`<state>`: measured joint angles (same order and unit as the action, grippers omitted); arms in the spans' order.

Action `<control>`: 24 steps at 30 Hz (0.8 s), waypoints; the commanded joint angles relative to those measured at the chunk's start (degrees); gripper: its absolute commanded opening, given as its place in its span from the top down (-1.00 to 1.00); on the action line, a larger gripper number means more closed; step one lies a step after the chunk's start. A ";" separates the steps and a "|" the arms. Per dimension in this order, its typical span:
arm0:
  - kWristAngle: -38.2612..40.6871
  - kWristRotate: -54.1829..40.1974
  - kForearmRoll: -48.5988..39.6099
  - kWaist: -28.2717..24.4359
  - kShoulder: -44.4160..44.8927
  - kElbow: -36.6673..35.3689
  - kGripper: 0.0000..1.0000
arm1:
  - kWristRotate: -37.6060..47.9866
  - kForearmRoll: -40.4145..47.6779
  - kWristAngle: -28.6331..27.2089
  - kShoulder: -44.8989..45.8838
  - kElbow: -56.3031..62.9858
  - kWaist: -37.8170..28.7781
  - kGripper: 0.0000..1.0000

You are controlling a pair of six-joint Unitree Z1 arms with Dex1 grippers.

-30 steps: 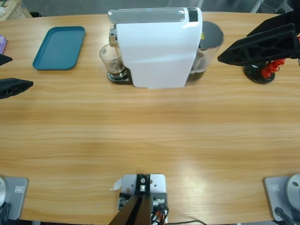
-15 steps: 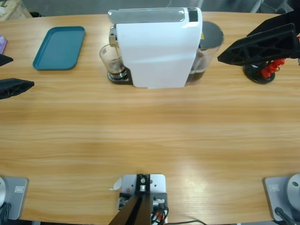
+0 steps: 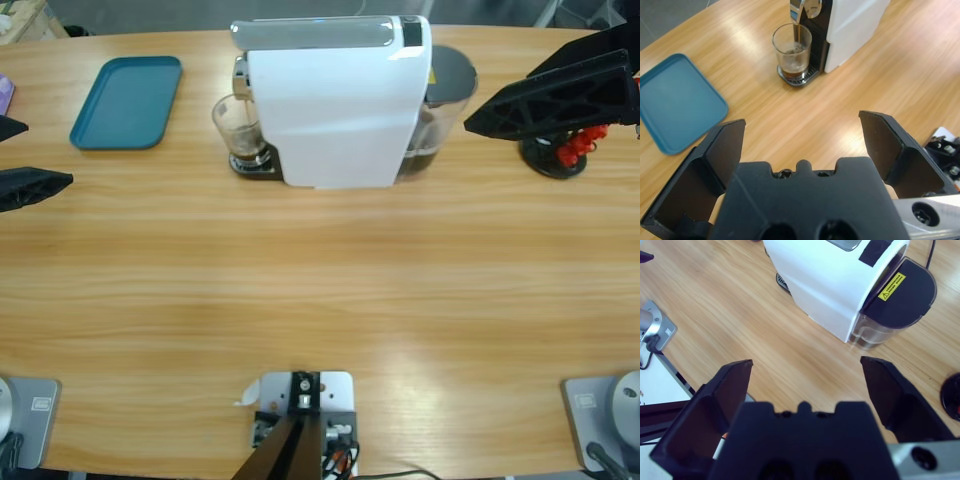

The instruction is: Pour coffee

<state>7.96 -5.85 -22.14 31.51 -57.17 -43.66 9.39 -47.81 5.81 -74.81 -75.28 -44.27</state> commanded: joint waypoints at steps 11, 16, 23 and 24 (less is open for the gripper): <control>4.45 -12.08 0.38 -0.48 -9.54 -0.45 -1.00 | 0.63 -0.09 0.52 -1.27 2.15 -0.56 -1.00; 6.38 -12.17 5.47 -0.64 -13.93 -1.10 -1.00 | 0.63 0.05 0.52 -0.53 3.61 -0.56 -1.00; 4.74 -12.12 7.87 -1.45 -16.45 -1.22 -1.00 | 0.63 1.14 0.41 -0.30 5.21 -0.56 -1.00; 4.97 -12.17 8.02 -1.45 -16.90 -1.24 -1.00 | 0.63 1.30 0.43 -0.32 5.39 -0.56 -1.00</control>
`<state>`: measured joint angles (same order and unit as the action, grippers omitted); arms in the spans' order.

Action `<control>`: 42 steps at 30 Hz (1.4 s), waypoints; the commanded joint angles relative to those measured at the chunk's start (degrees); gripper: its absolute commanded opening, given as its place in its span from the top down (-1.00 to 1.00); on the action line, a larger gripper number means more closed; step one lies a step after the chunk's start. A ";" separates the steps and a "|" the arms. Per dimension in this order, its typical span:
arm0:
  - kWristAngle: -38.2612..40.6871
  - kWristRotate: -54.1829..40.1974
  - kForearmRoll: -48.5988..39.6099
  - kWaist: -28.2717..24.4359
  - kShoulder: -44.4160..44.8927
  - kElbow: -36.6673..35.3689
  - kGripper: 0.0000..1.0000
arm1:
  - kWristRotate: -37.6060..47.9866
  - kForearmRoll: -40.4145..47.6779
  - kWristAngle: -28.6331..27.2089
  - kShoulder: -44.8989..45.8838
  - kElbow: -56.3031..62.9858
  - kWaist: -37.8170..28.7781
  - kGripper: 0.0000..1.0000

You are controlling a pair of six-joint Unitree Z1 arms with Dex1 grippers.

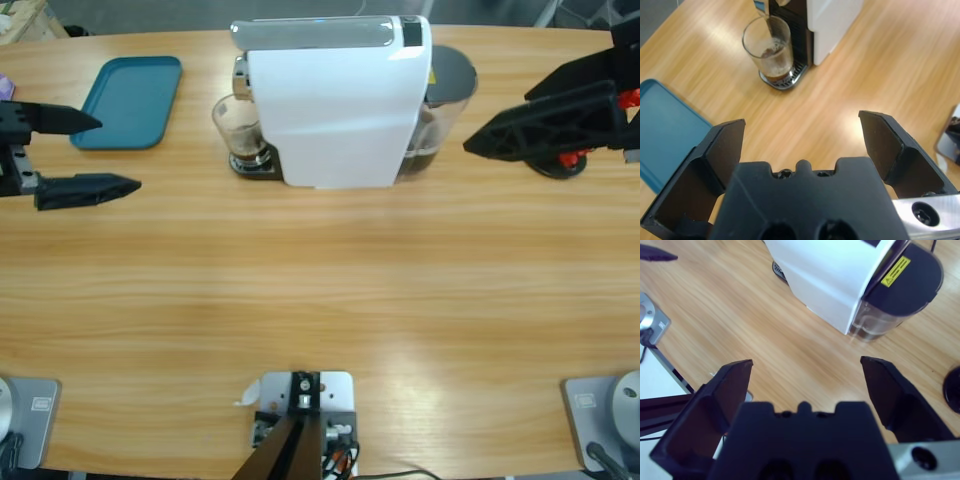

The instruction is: Pour coffee

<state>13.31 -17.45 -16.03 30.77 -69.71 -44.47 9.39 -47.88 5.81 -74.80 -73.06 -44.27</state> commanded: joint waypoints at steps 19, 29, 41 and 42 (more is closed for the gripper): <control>2.20 -4.85 3.95 -0.71 -8.71 -2.17 -1.00 | 0.66 2.53 0.52 -0.63 3.89 -0.56 -1.00; 5.91 -6.89 2.97 -3.59 -11.05 -5.14 -1.00 | 0.54 1.39 0.34 -0.35 3.37 -0.56 -1.00; 7.81 -9.72 3.20 -6.48 -17.94 -8.69 -1.00 | 0.01 2.23 0.20 -2.69 3.10 -0.56 -1.00; 8.03 -9.85 3.20 -6.93 -18.43 -8.90 -1.00 | 0.01 2.51 0.24 -2.95 3.10 -0.56 -1.00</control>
<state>19.36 -26.19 -12.63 26.03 -82.84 -52.46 9.39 -45.87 5.81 -74.81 -70.62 -44.27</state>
